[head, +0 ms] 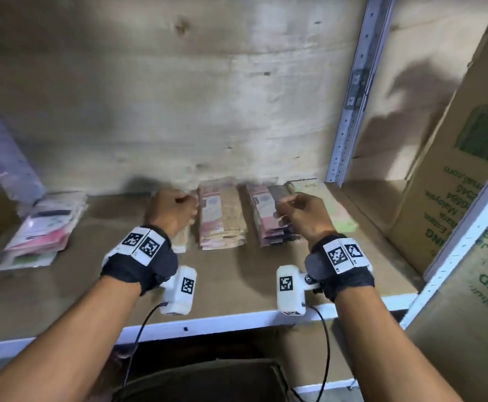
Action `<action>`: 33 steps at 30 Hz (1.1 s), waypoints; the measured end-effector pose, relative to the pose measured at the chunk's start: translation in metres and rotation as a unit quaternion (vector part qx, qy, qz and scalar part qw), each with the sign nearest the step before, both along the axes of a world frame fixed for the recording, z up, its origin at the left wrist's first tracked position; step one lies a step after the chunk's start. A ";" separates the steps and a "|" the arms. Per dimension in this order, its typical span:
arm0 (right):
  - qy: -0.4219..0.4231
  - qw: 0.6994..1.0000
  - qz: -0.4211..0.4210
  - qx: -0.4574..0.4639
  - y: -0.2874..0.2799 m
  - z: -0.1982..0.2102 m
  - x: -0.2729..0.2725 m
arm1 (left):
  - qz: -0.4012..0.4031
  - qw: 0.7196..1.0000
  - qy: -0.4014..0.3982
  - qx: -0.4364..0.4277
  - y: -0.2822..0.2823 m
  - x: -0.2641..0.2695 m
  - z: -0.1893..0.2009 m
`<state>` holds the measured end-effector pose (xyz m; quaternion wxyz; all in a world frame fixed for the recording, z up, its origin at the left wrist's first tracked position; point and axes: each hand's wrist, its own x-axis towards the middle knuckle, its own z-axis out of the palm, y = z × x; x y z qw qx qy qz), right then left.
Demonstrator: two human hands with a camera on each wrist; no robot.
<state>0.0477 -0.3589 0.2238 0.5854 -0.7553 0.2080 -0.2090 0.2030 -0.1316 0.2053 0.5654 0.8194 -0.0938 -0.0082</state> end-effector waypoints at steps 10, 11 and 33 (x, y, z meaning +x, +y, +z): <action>0.034 0.984 0.170 0.033 0.127 -0.009 0.048 | 0.093 0.994 0.049 -0.016 0.140 0.037 -0.003; 0.037 0.983 0.178 0.041 0.141 -0.010 0.057 | 0.111 0.993 0.041 0.004 0.153 0.039 0.002; 0.136 0.957 0.253 -0.039 0.369 -0.050 0.238 | 0.130 0.977 0.113 0.129 0.313 0.078 -0.006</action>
